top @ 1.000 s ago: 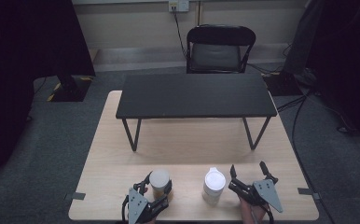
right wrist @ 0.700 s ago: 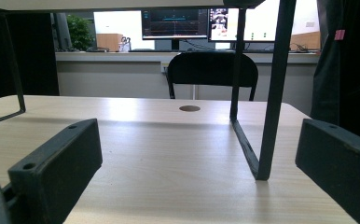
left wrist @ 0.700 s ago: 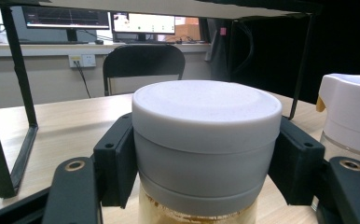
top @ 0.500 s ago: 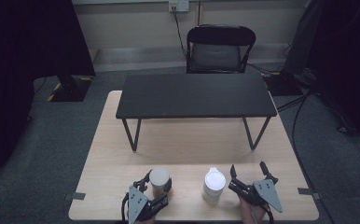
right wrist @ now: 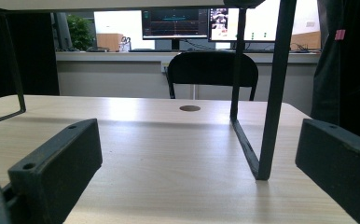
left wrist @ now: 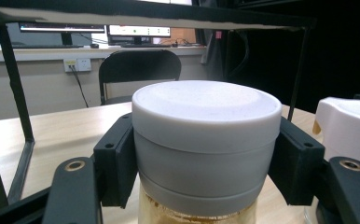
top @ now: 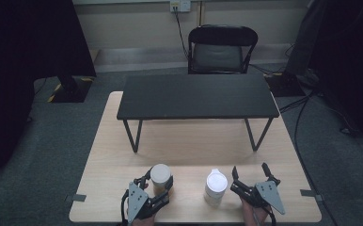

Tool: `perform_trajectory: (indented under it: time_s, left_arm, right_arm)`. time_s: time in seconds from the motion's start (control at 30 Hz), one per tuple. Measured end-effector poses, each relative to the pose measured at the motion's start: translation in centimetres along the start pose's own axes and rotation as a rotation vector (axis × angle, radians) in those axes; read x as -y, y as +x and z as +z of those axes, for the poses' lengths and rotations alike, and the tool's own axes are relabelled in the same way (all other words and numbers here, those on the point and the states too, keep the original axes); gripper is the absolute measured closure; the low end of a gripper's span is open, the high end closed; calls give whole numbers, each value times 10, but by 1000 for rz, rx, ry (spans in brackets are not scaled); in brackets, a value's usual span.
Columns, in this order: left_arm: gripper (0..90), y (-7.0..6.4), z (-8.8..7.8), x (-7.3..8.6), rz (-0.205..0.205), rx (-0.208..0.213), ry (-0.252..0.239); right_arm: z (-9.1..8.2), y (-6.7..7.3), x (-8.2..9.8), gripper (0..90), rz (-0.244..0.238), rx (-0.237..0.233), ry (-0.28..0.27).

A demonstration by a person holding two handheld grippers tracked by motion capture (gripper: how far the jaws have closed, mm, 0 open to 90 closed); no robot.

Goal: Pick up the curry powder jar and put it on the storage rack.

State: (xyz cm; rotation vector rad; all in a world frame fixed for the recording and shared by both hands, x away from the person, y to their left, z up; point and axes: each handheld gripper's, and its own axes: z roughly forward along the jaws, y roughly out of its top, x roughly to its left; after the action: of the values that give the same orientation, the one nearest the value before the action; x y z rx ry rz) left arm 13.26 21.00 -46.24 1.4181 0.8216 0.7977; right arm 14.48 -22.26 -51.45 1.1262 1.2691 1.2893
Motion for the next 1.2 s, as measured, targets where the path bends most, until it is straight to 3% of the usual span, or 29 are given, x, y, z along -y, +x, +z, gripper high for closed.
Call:
perform_trajectory:
  time_s: [0.3, 0.87, 1.2]
  left_arm:
    - [342, 6, 2, -15, 1, 32, -23]
    - [342, 24, 15, -58, -7, 53, -33]
    - [342, 25, 27, -84, -1, 46, -41]
  right_arm:
    - [0, -1, 0, 0, 0, -5, 1]
    - [0, -1, 0, 0, 0, -6, 1]
    - [0, -1, 0, 0, 0, -8, 1]
